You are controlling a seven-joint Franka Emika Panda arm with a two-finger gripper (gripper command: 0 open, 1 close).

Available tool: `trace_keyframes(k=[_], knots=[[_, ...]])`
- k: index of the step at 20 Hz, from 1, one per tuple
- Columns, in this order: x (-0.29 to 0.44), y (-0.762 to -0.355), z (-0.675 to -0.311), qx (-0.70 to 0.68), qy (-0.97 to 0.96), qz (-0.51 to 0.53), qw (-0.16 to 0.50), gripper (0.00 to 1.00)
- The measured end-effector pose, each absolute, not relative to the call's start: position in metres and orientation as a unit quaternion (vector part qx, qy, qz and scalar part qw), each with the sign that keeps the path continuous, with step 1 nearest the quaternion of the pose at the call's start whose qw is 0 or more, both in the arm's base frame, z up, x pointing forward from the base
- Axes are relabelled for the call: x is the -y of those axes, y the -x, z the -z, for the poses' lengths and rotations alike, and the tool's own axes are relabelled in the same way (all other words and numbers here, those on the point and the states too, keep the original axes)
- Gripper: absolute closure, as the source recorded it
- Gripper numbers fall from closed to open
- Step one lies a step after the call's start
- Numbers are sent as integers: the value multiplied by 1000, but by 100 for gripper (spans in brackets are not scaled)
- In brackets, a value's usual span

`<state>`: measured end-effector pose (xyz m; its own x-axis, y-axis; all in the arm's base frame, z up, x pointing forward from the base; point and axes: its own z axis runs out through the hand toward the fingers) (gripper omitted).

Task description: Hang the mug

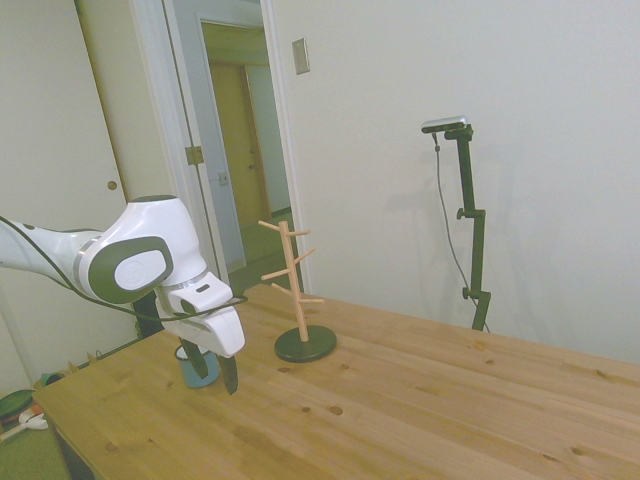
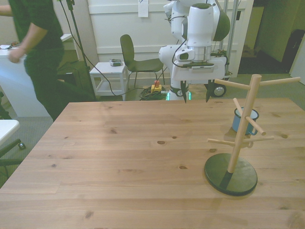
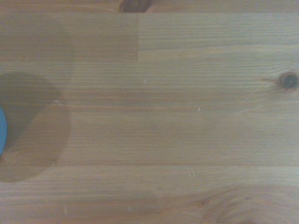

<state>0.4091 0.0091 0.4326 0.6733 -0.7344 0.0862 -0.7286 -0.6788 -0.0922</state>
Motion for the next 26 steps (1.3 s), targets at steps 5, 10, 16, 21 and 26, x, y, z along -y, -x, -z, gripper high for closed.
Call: trace_keyframes(k=[5, 10, 16, 21, 26], knots=[[-26, -407, -443, -388, 919, 71, 25, 0], [-77, -391, -462, -355, 929, 101, 20, 0], [-138, -379, -457, -312, 942, 124, 3, 0], [-177, -379, -456, -301, 943, 143, -17, 0], [-199, -404, -455, -297, 942, 153, -34, 0]])
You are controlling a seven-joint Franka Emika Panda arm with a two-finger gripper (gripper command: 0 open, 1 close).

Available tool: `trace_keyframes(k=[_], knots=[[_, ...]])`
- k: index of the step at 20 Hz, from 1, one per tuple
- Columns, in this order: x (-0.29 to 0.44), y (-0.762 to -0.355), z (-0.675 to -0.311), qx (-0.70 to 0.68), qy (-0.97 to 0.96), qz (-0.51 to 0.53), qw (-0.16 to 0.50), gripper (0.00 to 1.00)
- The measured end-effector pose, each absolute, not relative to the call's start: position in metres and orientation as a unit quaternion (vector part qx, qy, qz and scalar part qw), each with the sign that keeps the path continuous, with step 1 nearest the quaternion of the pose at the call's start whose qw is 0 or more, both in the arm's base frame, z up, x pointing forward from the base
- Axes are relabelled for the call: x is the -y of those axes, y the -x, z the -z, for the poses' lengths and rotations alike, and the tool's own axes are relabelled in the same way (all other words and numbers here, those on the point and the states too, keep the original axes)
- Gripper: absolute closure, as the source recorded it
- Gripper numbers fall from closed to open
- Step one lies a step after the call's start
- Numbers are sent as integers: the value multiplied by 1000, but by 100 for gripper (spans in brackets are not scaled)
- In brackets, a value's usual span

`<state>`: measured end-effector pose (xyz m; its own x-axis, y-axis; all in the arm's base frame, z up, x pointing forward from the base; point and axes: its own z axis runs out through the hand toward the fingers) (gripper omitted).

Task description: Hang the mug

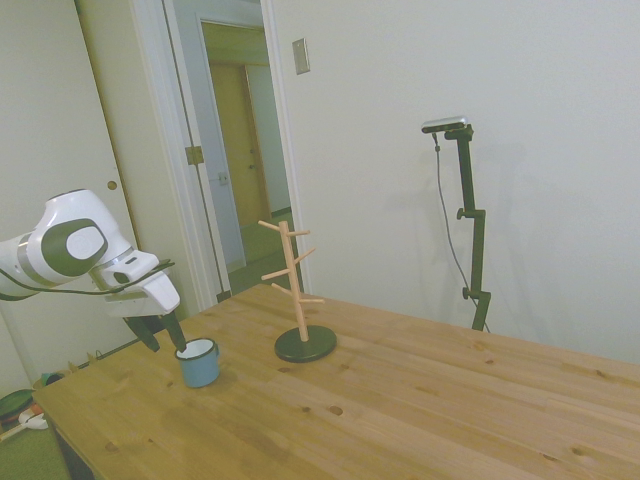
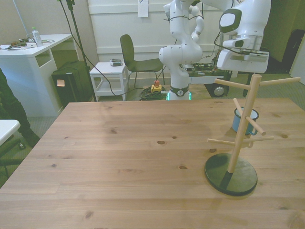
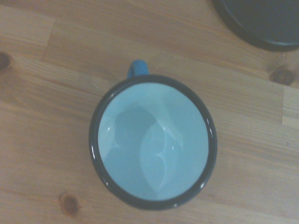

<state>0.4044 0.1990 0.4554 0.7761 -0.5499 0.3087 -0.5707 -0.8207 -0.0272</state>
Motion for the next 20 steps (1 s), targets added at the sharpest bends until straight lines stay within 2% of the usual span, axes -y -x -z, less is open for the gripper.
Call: trace_keyframes(k=[20], knots=[[-282, -458, -397, 280, -947, -143, 60, 0]])
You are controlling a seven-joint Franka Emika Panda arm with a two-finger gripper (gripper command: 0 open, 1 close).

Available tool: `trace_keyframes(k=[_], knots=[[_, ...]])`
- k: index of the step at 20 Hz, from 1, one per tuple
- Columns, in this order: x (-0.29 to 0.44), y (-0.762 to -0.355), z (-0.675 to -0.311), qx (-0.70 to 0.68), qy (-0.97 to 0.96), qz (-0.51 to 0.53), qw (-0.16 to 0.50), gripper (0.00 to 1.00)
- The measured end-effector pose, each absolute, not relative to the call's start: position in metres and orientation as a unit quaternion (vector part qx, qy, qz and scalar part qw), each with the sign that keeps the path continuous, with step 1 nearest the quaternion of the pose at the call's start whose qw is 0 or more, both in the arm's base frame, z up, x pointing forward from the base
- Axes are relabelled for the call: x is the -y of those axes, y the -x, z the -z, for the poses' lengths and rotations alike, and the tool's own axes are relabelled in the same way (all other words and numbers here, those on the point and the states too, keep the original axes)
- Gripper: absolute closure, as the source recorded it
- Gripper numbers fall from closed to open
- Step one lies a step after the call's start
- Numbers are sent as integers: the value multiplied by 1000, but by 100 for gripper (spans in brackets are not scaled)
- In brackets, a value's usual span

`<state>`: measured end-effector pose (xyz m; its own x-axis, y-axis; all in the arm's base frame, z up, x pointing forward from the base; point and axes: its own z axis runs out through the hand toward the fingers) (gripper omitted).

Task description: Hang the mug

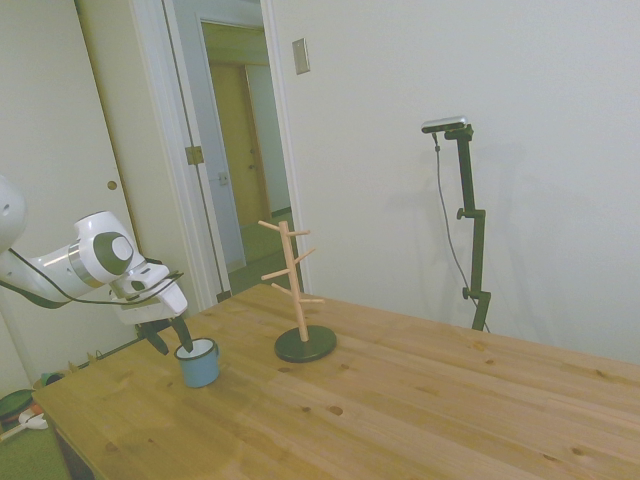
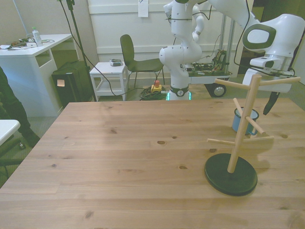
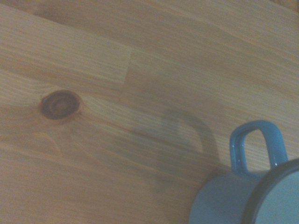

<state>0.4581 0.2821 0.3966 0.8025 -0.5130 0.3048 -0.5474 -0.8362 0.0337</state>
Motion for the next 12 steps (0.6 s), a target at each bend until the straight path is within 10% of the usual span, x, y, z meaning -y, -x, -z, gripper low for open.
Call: trace_keyframes(k=[8, 9, 12], knots=[[-296, -472, -376, 280, -948, -133, 66, 0], [-298, -472, -375, 280, -948, -134, 66, 100], [-302, -470, -372, 277, -948, -138, 69, 100]])
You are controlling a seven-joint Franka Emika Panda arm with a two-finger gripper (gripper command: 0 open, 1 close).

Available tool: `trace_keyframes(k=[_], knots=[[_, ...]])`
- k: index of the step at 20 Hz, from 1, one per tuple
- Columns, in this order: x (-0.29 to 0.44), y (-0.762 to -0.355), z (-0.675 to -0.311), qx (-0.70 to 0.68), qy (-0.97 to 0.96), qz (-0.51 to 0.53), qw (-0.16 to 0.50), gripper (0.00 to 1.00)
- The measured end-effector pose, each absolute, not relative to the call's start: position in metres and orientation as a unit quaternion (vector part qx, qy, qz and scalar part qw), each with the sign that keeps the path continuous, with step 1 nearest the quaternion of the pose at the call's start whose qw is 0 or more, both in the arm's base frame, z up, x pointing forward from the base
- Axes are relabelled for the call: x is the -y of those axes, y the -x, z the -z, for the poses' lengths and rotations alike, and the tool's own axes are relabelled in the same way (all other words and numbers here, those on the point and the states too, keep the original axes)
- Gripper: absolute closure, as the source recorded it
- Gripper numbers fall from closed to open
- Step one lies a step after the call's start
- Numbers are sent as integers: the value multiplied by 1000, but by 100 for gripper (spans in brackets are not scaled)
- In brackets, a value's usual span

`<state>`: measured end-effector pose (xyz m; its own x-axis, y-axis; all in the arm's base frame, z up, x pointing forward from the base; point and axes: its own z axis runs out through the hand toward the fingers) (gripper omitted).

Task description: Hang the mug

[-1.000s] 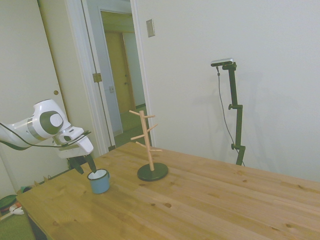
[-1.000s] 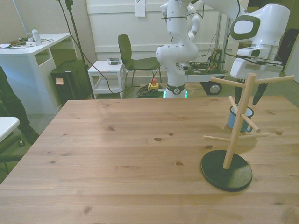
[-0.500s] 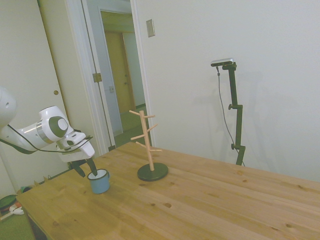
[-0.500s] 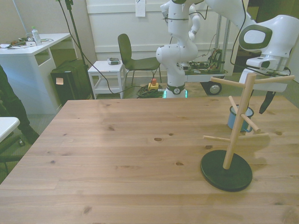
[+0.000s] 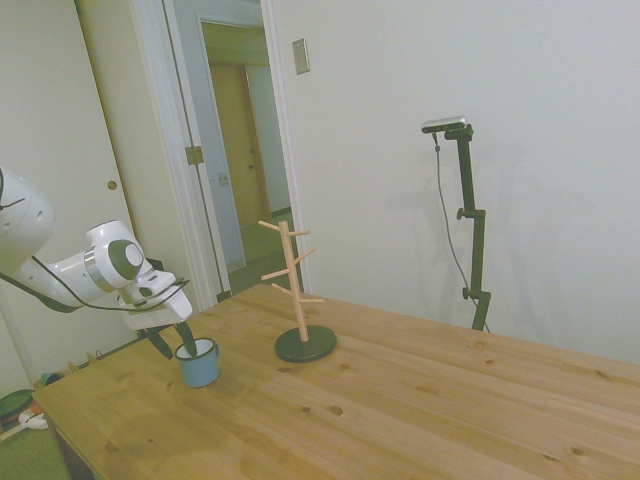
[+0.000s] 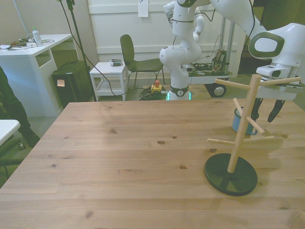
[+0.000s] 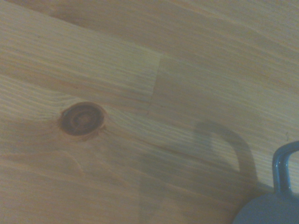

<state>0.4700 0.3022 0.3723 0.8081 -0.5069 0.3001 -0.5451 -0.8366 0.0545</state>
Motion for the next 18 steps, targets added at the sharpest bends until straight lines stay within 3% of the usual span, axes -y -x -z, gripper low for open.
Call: trace_keyframes(k=[11, 18], knots=[[-285, -464, -356, 294, -944, -131, 74, 100], [-268, -458, -367, 310, -938, -139, 64, 100]])
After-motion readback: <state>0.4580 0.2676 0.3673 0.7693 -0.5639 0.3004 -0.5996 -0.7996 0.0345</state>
